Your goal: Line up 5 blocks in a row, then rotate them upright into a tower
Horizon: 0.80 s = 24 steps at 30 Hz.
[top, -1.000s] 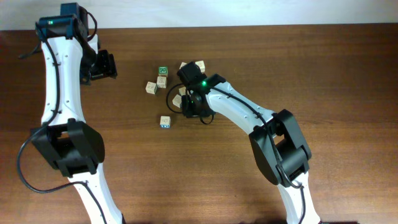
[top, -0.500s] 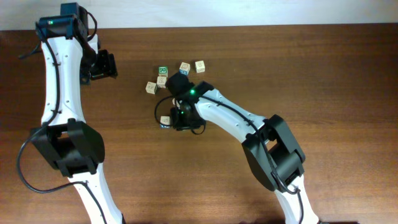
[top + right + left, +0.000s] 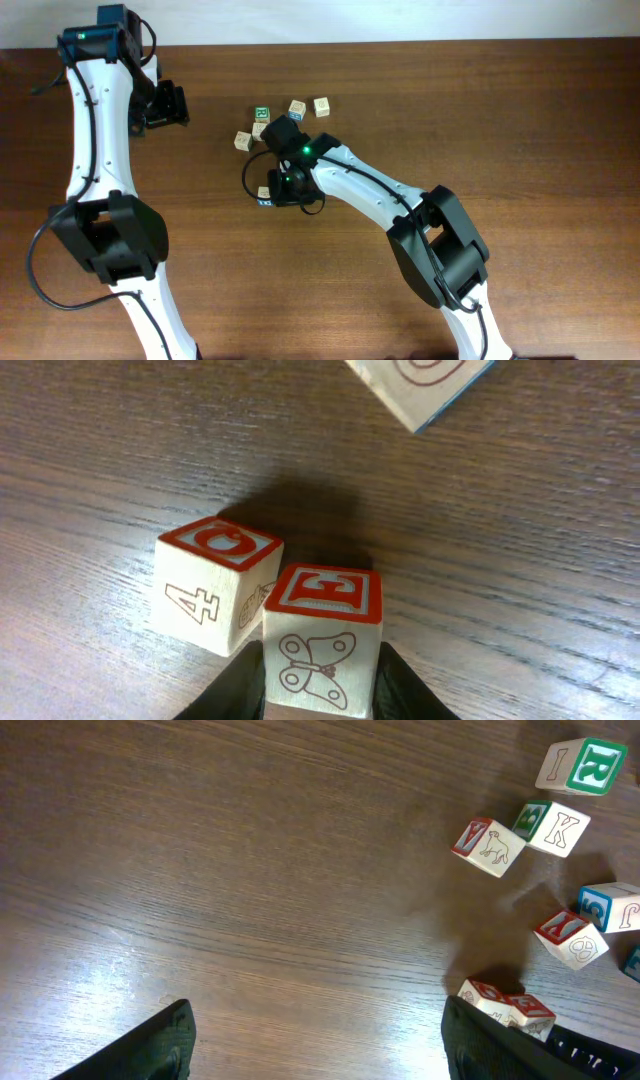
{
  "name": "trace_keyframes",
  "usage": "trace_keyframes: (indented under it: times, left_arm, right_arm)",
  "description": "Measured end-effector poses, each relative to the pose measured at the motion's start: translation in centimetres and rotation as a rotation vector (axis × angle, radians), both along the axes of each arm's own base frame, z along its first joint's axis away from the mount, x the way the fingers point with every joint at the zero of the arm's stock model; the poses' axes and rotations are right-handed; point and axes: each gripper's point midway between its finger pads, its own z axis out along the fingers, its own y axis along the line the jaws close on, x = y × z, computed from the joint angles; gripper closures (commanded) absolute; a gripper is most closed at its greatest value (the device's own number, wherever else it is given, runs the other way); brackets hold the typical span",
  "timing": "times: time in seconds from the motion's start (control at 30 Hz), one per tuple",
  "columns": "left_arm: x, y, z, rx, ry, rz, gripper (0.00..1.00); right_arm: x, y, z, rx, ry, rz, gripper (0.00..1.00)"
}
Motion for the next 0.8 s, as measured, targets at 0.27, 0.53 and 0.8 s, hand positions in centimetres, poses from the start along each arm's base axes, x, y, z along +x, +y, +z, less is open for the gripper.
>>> trace_keyframes:
  times: [0.27,0.53,0.8]
  left_arm:
    - [0.0,0.0,0.0,0.000,0.001,0.000,0.23]
    - [0.0,0.0,0.0,0.000,0.002,0.000,0.23]
    - [0.2,0.0,0.0,0.001,-0.009,0.000,0.23]
  right_arm:
    - [0.1,0.3,0.1,0.002,-0.010,-0.006,0.55]
    - [3.0,-3.0,2.7,-0.005,-0.021,-0.029,0.54]
    - [9.1,-9.6,4.9,-0.019,-0.158,0.028,0.54]
